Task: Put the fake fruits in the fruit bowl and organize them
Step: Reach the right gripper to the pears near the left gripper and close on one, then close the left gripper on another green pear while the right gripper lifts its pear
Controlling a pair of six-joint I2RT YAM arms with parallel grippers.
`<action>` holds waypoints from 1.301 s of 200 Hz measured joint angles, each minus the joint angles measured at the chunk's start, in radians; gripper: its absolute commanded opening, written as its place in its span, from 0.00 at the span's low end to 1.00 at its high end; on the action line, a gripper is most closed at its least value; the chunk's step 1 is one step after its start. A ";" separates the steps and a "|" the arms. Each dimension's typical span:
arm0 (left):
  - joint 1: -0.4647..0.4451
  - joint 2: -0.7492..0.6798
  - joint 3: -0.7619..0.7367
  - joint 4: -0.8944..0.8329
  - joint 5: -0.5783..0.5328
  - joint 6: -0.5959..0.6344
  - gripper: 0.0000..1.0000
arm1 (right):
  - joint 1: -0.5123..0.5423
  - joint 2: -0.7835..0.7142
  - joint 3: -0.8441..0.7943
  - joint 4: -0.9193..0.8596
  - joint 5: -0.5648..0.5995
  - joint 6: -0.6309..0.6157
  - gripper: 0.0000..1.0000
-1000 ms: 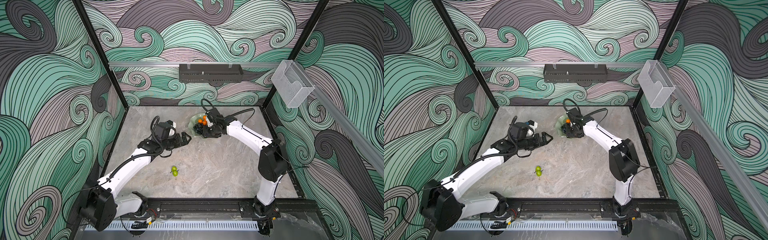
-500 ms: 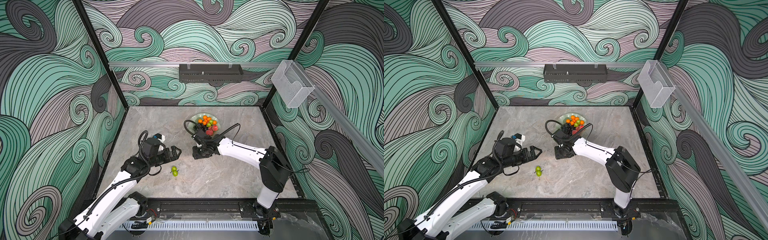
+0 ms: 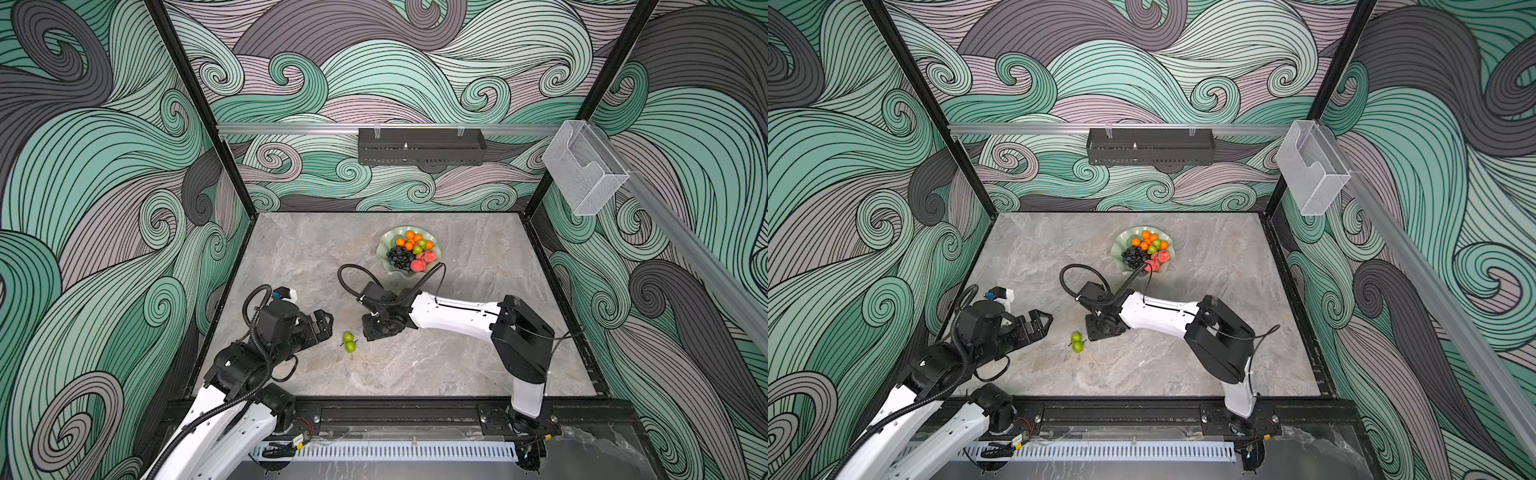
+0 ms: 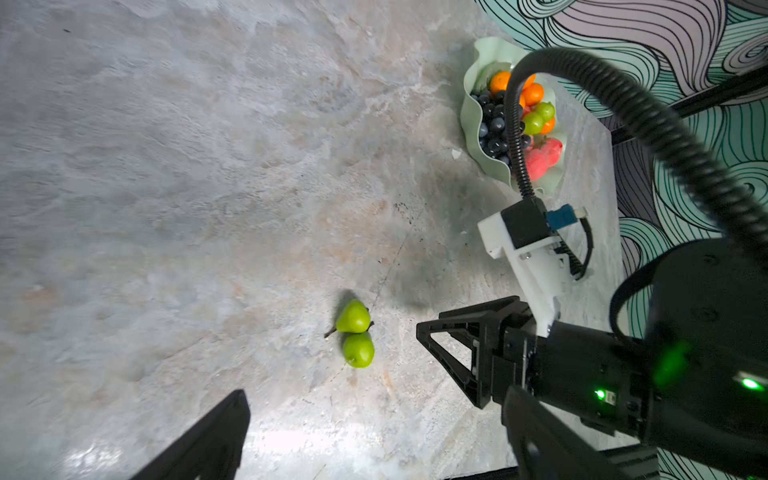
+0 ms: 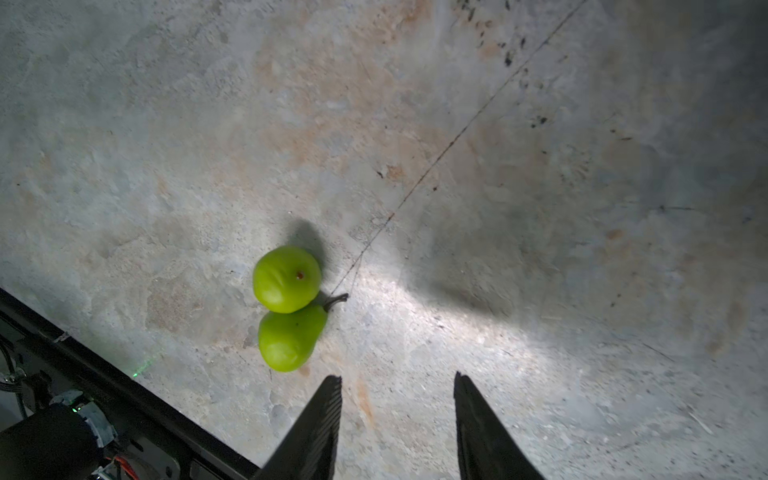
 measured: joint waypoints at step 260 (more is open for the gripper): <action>0.000 -0.017 0.043 -0.113 -0.102 0.005 0.99 | 0.036 0.317 0.377 -0.138 -0.047 0.021 0.44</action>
